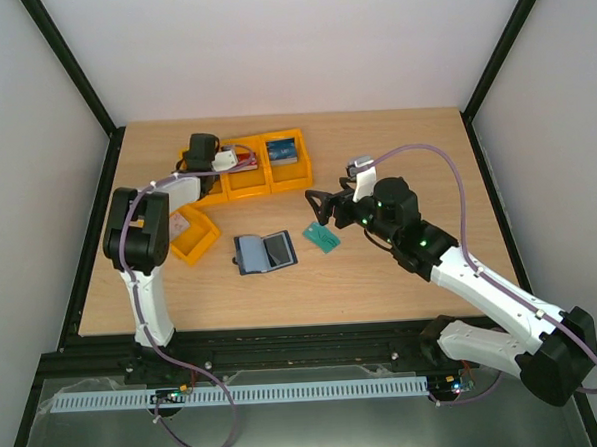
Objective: Take the credit cards out of the card holder
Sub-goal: Place the credit card in the storage box.
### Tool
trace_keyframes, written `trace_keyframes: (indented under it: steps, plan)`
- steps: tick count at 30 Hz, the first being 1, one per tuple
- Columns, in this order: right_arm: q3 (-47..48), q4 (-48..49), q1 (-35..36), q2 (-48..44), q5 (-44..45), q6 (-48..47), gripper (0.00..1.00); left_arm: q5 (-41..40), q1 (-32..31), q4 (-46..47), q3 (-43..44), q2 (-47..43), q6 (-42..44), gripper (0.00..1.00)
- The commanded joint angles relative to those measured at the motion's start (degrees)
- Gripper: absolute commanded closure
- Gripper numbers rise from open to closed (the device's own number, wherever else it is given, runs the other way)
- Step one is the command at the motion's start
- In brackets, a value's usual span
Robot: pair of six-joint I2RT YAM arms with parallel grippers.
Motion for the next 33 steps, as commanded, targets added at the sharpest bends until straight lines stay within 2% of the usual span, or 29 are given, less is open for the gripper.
trace_keyframes:
  steps: [1, 9, 12, 15, 18, 22, 26, 33]
  plan:
    - [0.9, -0.7, -0.2, -0.1, 0.2, -0.9, 0.01, -3.7, -0.1, 3.1, 1.3, 2.7, 2.4, 0.98]
    - [0.5, -0.5, -0.4, -0.3, -0.5, -1.0, 0.01, -4.5, 0.0, 5.8, 1.7, 4.9, 2.7, 0.96]
    - [0.1, -0.5, -0.3, -0.7, -0.4, -1.0, 0.01, -4.7, 0.0, 4.2, 2.6, 5.6, 2.2, 0.75]
    - [0.1, -0.7, -0.3, -1.1, -0.2, -0.9, 0.01, -4.7, 0.1, 1.2, 3.7, 5.8, 1.5, 0.58]
    - [-0.1, -0.6, -0.3, -1.7, -0.3, -0.9, 0.01, -2.6, 0.1, -4.3, 5.5, 5.0, -2.0, 0.46]
    - [-0.3, -0.4, -0.3, -1.9, -0.5, -0.7, 0.01, 4.1, 0.1, -12.9, 8.4, 2.0, -6.9, 0.32]
    - [-0.3, -0.3, -0.3, -1.8, -1.0, -0.3, 0.01, 5.9, 0.2, -14.7, 9.8, 0.3, -8.3, 0.16]
    - [0.3, -1.3, -0.3, -1.3, -0.6, 1.5, 0.01, 11.8, 1.0, -18.5, 13.1, -6.4, -13.7, 0.06]
